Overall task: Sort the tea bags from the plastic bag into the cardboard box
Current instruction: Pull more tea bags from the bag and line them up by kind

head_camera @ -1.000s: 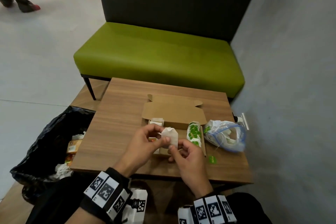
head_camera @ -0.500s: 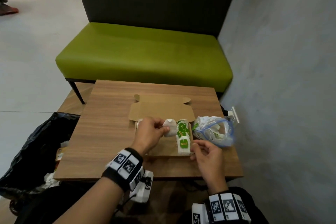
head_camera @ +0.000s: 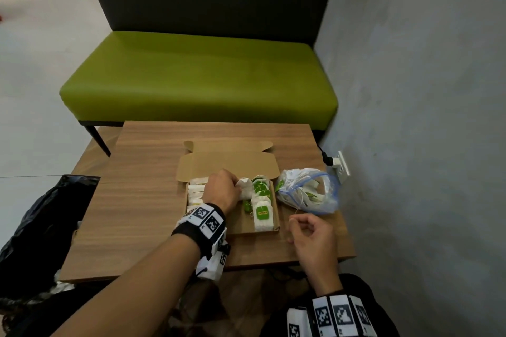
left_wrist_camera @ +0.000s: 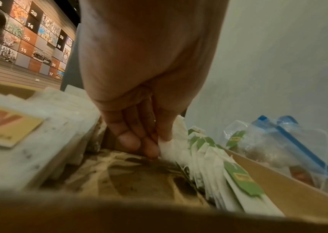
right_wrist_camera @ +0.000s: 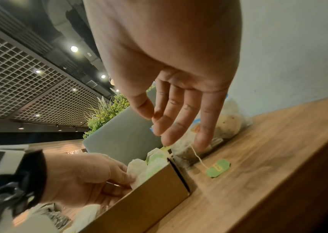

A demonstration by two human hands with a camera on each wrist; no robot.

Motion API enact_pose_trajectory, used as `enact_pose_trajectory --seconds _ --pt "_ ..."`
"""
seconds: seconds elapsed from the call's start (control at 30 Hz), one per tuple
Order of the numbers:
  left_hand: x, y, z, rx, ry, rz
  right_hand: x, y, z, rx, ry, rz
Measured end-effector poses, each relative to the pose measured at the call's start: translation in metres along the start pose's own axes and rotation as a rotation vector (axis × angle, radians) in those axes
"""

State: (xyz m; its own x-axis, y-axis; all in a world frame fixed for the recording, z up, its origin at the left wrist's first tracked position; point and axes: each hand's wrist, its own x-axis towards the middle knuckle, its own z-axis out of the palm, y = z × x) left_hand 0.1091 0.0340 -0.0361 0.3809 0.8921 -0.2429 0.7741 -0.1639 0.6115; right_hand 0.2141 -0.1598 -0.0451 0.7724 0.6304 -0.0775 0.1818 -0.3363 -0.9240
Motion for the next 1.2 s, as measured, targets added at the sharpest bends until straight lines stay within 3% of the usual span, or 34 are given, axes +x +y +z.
enact_pose_trajectory --seconds 0.23,0.53,0.83,1.1,1.2 --pt "-0.001 -0.001 -0.001 0.072 0.082 0.009 -0.002 0.004 -0.004 -0.014 0.01 -0.01" --pt "-0.006 0.003 -0.008 0.342 0.155 0.058 -0.005 0.003 0.0 -0.011 0.003 -0.005" --pt "-0.003 0.0 -0.005 0.367 -0.017 -0.048 -0.004 0.002 0.005 -0.034 -0.011 -0.007" --pt "-0.005 0.004 0.0 0.296 -0.073 -0.057 0.002 0.007 -0.005 -0.144 0.079 0.05" --pt "-0.012 0.004 -0.009 0.286 -0.049 -0.044 0.008 0.002 -0.009 -0.206 0.047 0.122"
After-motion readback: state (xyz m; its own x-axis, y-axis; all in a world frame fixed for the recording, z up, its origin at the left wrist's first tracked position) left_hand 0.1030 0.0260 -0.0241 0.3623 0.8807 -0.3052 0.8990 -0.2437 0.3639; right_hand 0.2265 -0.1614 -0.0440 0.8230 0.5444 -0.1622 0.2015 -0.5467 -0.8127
